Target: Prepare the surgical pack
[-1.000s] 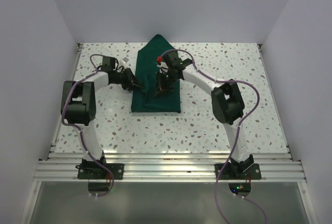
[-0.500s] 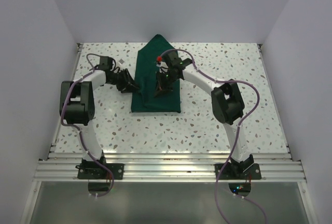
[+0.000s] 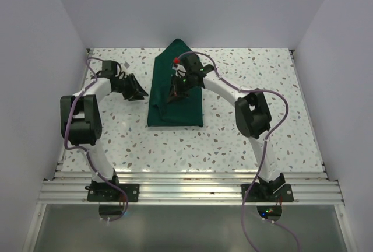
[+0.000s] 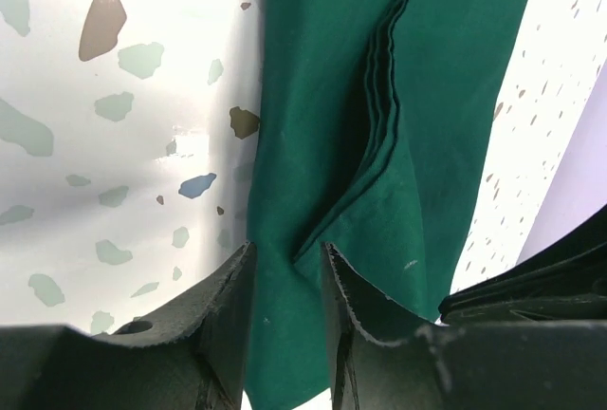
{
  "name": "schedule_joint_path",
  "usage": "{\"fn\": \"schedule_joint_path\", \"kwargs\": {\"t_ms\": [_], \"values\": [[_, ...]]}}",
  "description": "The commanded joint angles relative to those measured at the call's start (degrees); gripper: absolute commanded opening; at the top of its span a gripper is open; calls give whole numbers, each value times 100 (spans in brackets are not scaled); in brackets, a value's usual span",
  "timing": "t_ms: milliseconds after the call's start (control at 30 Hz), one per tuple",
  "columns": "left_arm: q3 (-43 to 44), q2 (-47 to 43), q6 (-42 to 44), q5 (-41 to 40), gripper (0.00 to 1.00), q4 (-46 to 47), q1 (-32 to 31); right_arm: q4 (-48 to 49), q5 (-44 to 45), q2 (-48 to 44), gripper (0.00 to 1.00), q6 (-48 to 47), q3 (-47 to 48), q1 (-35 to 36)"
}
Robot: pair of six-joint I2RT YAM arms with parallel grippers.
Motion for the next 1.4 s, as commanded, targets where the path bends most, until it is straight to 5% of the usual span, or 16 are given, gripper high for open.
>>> {"fn": "schedule_joint_path", "kwargs": {"t_ms": [0,333,867,1367], "values": [[28,-240,76,181,36,38,22,845,-465,159,3,505,265,22],[-157,-38,58,411,34,179,22,2122,-948,827,3,1560,458,127],[72,-222,-65,734,33,91,5,1595,-764,1241,1,1332,791,127],[186,-635,-161,507,28,-23,5,2386,-878,1539,1,2070,1310,136]]}}
